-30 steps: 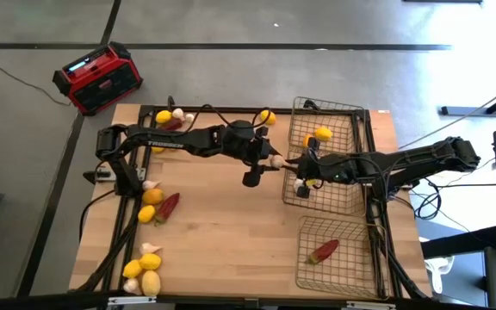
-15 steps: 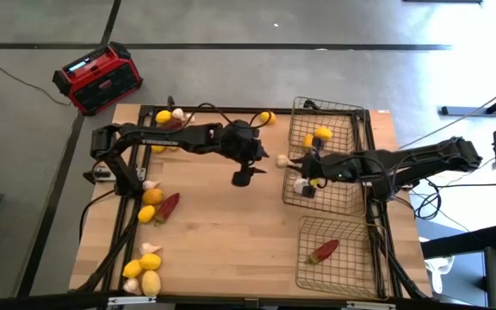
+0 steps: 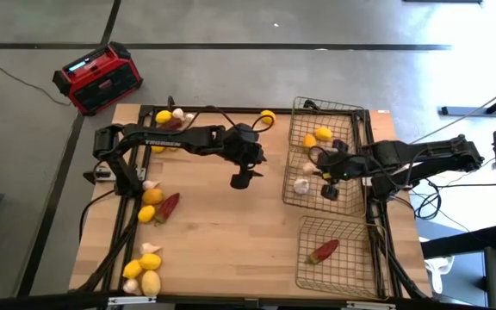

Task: Sort produce into baskets
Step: Put the white garlic into the middle wire basket

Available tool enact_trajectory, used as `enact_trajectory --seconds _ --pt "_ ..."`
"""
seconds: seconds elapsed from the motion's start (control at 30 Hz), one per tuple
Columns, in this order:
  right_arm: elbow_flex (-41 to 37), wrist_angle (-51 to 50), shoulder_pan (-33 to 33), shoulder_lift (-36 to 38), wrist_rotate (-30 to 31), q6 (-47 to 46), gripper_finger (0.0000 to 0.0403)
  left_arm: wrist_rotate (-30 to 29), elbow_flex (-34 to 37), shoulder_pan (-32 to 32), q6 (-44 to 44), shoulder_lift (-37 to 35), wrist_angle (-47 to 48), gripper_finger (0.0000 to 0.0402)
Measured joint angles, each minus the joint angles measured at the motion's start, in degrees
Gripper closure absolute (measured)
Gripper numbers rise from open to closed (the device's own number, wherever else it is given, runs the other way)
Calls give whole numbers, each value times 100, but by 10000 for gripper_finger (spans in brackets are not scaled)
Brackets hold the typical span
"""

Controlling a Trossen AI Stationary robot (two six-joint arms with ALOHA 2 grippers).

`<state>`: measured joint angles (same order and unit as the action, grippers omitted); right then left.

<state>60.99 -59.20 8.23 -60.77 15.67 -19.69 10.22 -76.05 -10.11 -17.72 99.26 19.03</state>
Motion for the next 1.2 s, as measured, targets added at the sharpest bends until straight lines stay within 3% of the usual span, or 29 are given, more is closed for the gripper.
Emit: enact_trajectory --seconds 0.17,0.77,1.2 --pt "1 -587 4 -2 -281 -724 363 0 0 -2 -2 0 3 151" --pt "-943 -471 -25 -28 -402 -1510 363 2 0 -5 -26 0 -12 150" --pt "-1599 255 -1284 -26 -876 -1043 363 3 0 -6 -28 0 -9 150"
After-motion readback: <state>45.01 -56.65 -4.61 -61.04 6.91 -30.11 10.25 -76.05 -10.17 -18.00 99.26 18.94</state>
